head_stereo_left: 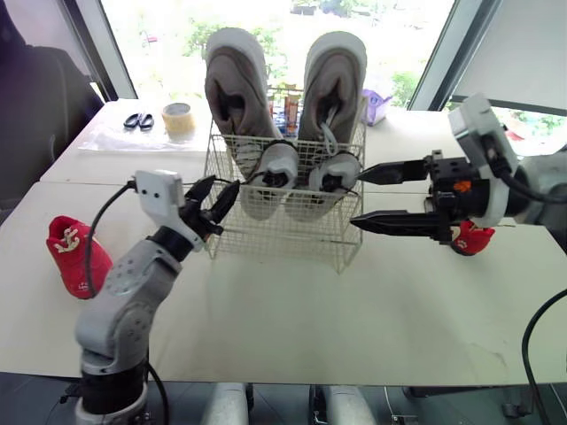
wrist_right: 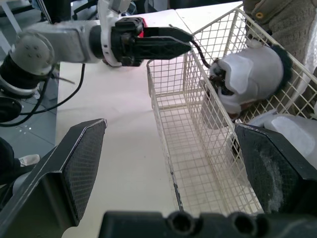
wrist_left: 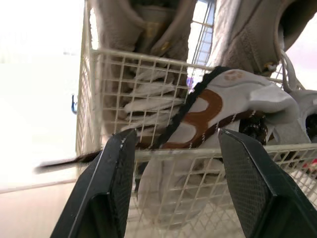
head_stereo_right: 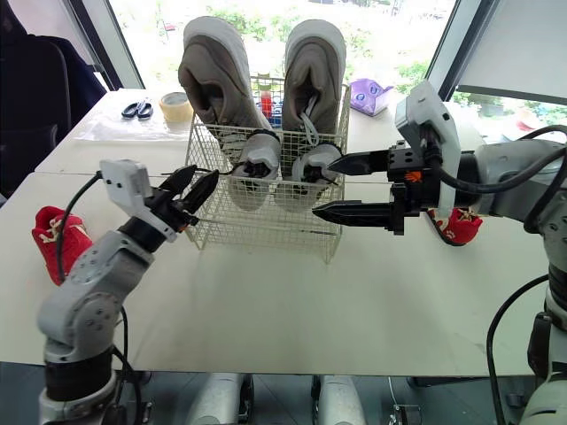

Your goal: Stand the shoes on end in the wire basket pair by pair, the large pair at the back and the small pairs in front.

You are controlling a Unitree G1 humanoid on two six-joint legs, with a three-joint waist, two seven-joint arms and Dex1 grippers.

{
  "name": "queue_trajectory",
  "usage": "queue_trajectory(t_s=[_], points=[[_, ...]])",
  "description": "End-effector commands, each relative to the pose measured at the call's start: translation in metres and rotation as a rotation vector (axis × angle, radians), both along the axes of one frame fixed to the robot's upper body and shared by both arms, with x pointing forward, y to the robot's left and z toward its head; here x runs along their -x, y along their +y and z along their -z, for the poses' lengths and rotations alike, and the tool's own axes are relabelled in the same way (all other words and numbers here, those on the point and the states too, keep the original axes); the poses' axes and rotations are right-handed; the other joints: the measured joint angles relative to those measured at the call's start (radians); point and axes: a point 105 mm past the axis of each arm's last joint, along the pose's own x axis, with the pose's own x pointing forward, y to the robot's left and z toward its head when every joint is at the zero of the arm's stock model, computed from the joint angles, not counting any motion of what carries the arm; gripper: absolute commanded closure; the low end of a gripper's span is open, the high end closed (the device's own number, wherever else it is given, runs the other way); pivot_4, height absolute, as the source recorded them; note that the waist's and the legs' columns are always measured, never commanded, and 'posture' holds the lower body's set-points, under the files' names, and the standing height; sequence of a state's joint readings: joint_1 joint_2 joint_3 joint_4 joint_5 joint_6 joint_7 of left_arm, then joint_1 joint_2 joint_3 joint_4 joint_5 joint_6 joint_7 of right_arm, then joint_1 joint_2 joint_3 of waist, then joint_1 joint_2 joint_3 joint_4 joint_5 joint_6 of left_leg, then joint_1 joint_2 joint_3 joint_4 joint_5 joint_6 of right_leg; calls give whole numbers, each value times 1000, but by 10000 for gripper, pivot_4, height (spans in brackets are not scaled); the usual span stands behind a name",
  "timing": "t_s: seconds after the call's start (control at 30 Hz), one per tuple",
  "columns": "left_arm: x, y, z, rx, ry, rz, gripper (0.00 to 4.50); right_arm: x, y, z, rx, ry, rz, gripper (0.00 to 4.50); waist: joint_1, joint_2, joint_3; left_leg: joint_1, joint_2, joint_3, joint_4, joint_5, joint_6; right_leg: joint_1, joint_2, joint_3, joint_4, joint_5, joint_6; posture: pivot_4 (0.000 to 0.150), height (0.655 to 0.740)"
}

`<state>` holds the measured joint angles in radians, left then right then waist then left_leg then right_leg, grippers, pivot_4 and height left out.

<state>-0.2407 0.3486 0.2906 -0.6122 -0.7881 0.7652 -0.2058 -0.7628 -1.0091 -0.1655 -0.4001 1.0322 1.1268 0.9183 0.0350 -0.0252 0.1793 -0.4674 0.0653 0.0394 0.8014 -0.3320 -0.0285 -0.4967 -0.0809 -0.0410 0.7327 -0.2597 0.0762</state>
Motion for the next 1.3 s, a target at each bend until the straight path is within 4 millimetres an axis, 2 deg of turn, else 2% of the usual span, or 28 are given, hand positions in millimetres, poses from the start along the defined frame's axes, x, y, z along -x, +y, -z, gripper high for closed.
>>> queue_trajectory(t_s=[0.03,0.1,0.2,0.27,0.33,0.37,0.43,0.5,0.6,0.7,0.83,1.0,1.17,1.3], points=[[21,8,-9,35,28,78,18717,-2,-3,-7,-29,-33,5,0,0,0,0,-1,0,0,0,0,0,0,0,0,0,0,0,1500,6552],[31,15,-10,42,69,128,18717,-5,-7,-7,-38,-33,27,0,0,0,0,-2,0,0,0,0,0,-1,0,0,0,0,0,1500,6552],[43,16,-26,98,61,265,9640,-18,-26,-11,-93,-44,134,0,5,0,1,-2,0,0,0,0,0,-2,0,0,0,0,0,1500,6552],[49,10,-30,50,73,332,389,-24,-43,-17,-150,-45,207,0,6,0,1,-3,0,-1,1,0,0,-1,0,-1,-1,0,0,1500,6552],[52,4,-29,-11,91,363,389,-26,-56,-22,-189,-42,255,0,5,1,1,-3,-1,0,2,0,0,-1,-1,0,-1,0,0,1500,6552],[54,-3,-26,-61,105,393,389,-30,-72,-24,-215,-49,331,0,4,1,1,-4,-1,0,2,0,0,-1,-1,0,-2,0,0,1500,6552],[56,-10,-22,-111,121,428,389,-33,-90,-26,-240,-59,418,0,3,1,1,-4,-1,1,2,0,0,-2,-1,1,-2,0,0,1500,6552],[68,-32,-13,-197,125,534,389,-37,-127,-19,-318,-108,605,0,6,0,0,-7,-1,0,1,0,0,-3,-1,0,-3,0,0,1500,6552],[80,-55,-6,-264,93,657,389,-46,-166,9,-405,-237,932,0,5,-2,-2,-8,-1,-1,1,0,0,-2,1,-1,-5,0,0,1500,6552],[86,-69,-5,-211,72,690,389,-46,-198,30,-309,-358,1204,0,0,9,-1,-8,-1,1,1,0,0,-3,1,1,-5,0,0,1500,6552],[98,-81,3,-162,95,763,389,-32,-201,57,-281,-331,1256,0,-1,14,-2,-7,-1,4,1,0,0,-7,1,6,0,0,1,1500,6552],[96,-86,12,-175,108,770,389,-22,-214,101,-228,-201,1314,0,0,14,-3,-5,0,3,2,0,0,-6,3,7,1,0,1,1500,6552],[95,-87,16,-173,113,776,389,-31,-212,138,-199,-120,1297,0,-8,13,-4,-5,-1,5,4,0,0,-6,3,9,1,-1,3,1500,6552],[95,-84,17,-191,114,758,389,-41,-224,158,-206,-98,1326,0,-20,14,-4,-6,-1,4,4,0,0,-6,3,9,1,-1,3,1500,6552]])
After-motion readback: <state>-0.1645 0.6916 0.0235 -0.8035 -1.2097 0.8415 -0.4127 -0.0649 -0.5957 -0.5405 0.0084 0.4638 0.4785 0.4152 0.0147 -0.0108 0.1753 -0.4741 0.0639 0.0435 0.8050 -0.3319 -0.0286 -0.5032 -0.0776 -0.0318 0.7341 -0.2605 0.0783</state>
